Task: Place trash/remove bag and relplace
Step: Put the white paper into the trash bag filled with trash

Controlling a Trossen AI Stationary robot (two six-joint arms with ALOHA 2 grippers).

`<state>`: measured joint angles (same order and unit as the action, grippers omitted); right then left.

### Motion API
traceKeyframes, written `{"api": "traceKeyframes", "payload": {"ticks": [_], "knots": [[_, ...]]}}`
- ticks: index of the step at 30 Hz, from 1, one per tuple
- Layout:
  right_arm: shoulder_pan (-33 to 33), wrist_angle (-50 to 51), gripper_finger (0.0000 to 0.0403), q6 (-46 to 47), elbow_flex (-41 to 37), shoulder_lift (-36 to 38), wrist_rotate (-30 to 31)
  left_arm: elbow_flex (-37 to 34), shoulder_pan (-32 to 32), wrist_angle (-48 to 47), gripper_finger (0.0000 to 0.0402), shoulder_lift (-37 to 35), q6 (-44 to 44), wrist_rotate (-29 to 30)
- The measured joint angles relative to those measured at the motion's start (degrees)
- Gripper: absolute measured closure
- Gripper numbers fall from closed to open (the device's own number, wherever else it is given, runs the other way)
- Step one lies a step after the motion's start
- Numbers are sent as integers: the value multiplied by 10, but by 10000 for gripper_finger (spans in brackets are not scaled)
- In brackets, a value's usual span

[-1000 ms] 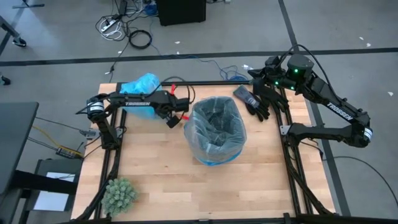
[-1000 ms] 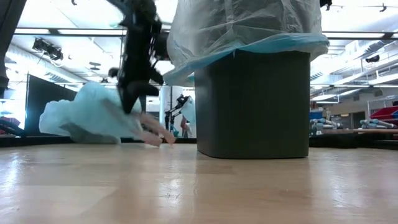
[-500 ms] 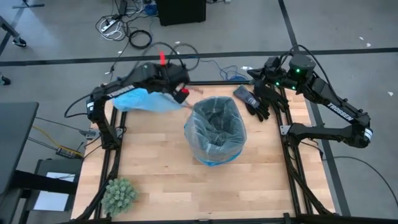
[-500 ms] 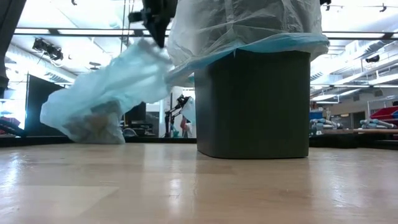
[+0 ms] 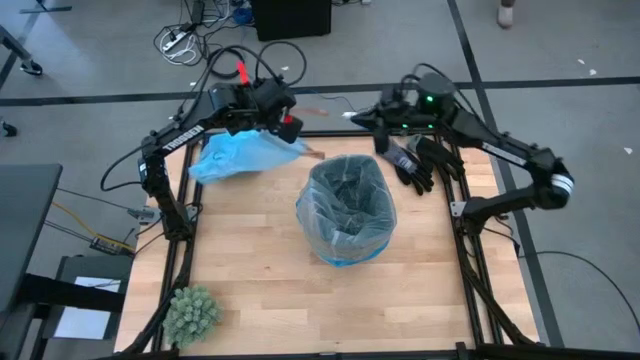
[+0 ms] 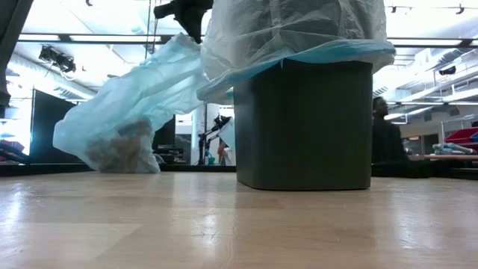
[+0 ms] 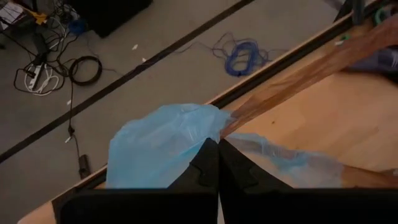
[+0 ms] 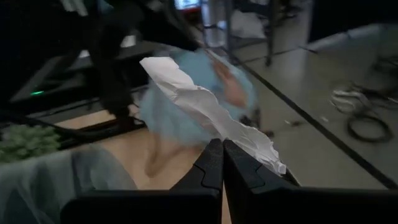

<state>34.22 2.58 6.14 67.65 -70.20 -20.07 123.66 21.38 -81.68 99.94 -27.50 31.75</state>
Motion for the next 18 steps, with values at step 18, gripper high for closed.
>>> {"api": "traceKeyframes", "payload": {"ticks": [18], "knots": [[-62, -50, 403, 28, 212, -243, -84, 15, 19, 74, 401, 1, -26, 1]]}}
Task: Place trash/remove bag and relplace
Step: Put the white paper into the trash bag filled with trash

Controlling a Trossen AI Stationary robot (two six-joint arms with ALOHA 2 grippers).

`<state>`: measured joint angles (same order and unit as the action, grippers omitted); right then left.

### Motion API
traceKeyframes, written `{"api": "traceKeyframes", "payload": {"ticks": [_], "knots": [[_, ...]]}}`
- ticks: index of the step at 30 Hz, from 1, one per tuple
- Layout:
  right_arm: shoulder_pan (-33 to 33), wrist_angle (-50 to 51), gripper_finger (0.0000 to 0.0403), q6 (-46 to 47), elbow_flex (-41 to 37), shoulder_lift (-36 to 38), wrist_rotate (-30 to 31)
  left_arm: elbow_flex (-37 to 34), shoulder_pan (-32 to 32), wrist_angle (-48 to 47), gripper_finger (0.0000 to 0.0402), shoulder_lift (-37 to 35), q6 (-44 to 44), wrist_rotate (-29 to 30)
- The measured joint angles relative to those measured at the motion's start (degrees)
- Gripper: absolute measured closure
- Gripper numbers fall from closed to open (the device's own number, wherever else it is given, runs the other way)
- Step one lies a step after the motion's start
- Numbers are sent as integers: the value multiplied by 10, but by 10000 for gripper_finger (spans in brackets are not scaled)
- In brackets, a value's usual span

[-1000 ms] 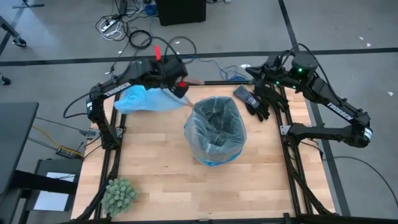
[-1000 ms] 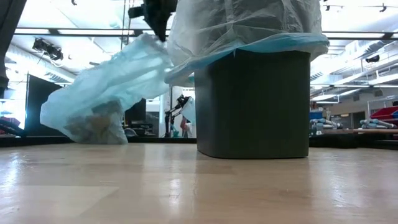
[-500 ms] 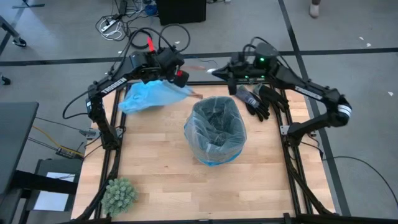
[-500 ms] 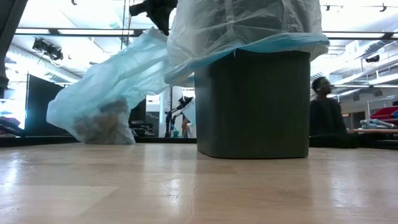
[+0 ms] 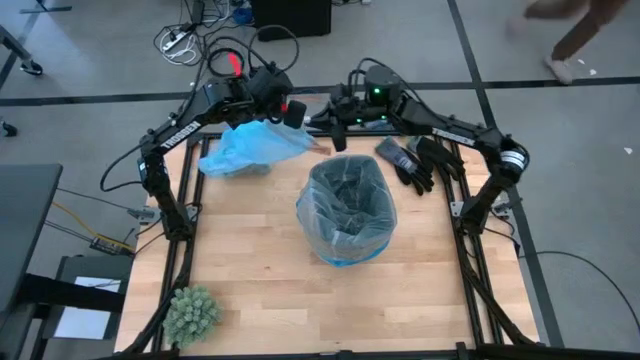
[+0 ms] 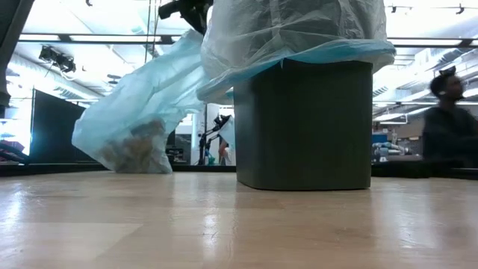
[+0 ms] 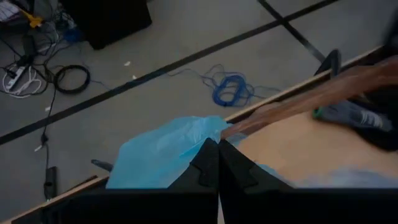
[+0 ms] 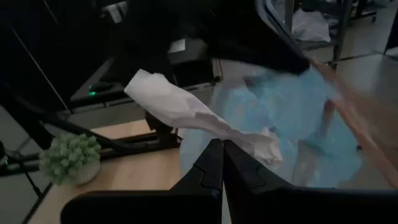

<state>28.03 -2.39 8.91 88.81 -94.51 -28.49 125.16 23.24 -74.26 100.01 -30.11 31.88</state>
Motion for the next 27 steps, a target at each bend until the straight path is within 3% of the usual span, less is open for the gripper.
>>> {"api": "traceKeyframes", "payload": {"ticks": [12, 22, 27], "knots": [[-10, -26, 403, 50, 43, -109, -27, 54, 0, -28, 401, -1, 14, 12], [-11, -73, 402, 65, 124, -171, 19, 54, -4, -63, 401, -1, 11, 18], [-9, -53, 365, 51, 143, -186, -10, 54, -4, -65, 401, -1, 11, 31]]}}
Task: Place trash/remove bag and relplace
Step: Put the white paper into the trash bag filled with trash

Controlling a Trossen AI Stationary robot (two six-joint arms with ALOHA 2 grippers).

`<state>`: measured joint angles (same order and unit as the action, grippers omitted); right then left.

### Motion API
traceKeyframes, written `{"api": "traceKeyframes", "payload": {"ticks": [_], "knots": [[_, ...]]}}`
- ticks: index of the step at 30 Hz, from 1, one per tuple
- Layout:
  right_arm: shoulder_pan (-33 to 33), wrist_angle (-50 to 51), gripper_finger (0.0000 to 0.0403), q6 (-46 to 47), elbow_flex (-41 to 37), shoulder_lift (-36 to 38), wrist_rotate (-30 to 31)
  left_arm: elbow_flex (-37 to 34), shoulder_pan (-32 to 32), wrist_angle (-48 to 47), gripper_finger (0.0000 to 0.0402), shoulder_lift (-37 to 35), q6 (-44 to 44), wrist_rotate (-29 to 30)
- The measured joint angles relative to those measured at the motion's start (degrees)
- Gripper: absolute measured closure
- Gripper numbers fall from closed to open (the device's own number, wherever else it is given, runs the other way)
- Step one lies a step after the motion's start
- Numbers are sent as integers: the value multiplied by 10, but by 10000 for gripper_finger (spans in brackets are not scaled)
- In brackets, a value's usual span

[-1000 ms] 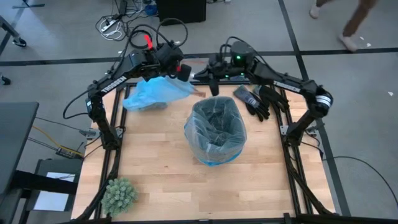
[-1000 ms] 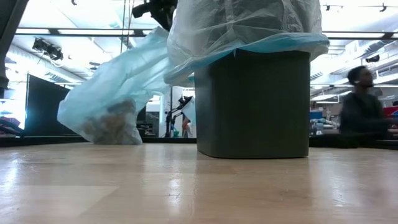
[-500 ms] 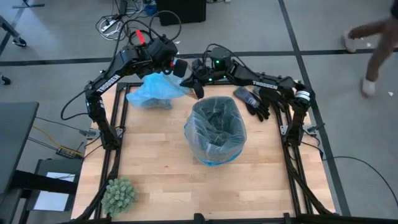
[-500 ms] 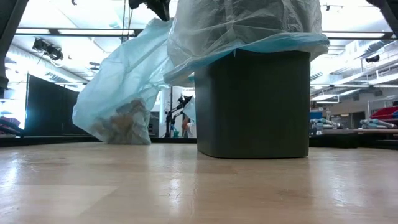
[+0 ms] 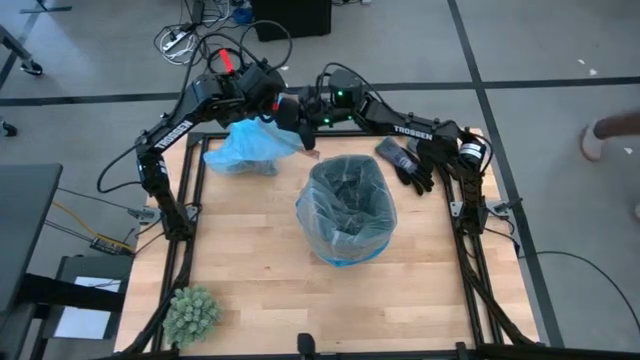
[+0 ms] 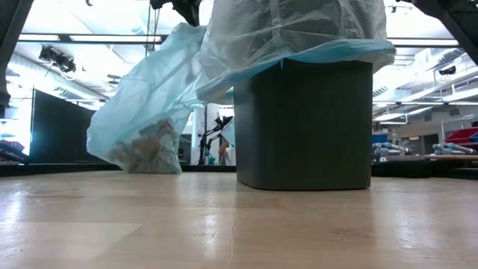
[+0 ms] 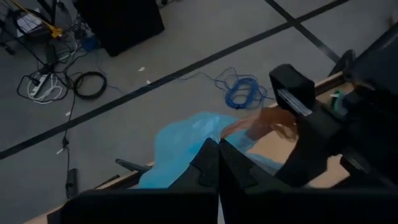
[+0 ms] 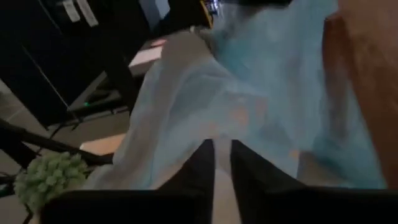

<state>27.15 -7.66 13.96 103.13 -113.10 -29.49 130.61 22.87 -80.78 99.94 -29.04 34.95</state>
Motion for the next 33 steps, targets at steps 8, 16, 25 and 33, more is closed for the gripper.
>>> {"api": "traceKeyframes", "payload": {"ticks": [8, 16, 25, 33], "knots": [[4, 63, 237, 0, 0, 8, 8, 0, 0, -22, 401, 0, 0, 29], [6, 175, 207, -59, 0, 77, 68, -36, 0, -94, 401, -14, 16, 36], [26, 411, 215, -190, 0, 206, 251, -150, 2, -78, 401, -22, -5, 11], [69, 513, 215, -214, 0, 340, 286, -346, 47, 19, 399, -21, -26, -16]]}}
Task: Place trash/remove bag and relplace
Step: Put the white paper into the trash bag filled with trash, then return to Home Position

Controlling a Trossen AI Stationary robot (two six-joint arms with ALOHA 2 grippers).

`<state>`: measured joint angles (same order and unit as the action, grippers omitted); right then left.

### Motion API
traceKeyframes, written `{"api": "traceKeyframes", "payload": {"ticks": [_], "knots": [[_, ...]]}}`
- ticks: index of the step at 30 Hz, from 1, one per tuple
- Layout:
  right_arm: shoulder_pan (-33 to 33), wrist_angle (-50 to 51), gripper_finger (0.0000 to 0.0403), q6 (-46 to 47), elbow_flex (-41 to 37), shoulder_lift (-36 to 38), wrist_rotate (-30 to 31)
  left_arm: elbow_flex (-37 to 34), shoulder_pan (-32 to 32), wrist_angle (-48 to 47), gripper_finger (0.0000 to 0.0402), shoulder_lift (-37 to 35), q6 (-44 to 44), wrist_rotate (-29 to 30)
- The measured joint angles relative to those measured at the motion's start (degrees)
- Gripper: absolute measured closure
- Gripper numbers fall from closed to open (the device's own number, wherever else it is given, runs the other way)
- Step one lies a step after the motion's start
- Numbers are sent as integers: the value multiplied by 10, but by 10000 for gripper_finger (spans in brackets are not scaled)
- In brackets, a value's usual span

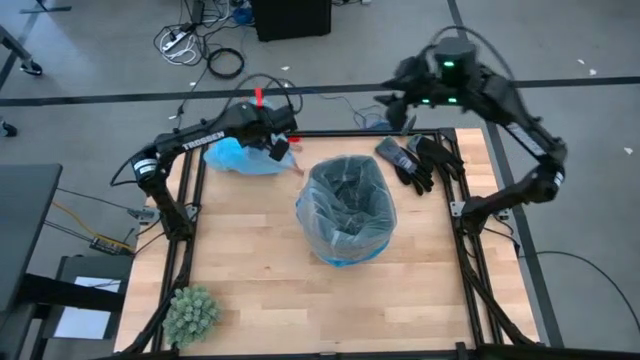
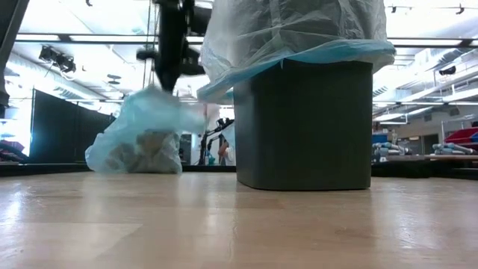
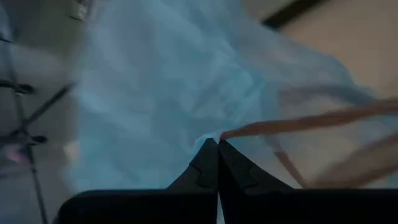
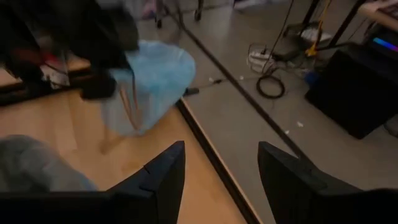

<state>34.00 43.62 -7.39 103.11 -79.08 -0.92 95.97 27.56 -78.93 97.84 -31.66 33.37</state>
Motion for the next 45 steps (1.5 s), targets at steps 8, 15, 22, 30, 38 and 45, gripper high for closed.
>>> {"api": "traceKeyframes", "payload": {"ticks": [8, 15, 22, 30, 38, 45], "knots": [[6, 42, 216, 40, 0, 108, 2, -195, 49, 185, 398, 0, 14, -90], [5, 91, 216, 48, 0, 153, 51, -265, 55, 203, 397, 0, 13, -112], [5, 118, 216, 52, 0, 153, 62, -246, 53, 188, 396, 0, 23, -128], [5, 121, 216, 53, 0, 142, 57, -173, 50, 176, 316, 0, 75, -139], [5, 161, 216, 58, 0, 142, 57, -86, 50, 117, 148, 0, 121, -180], [5, 196, 216, 78, 0, 137, 52, 9, 50, 41, 50, 0, 151, -246]]}}
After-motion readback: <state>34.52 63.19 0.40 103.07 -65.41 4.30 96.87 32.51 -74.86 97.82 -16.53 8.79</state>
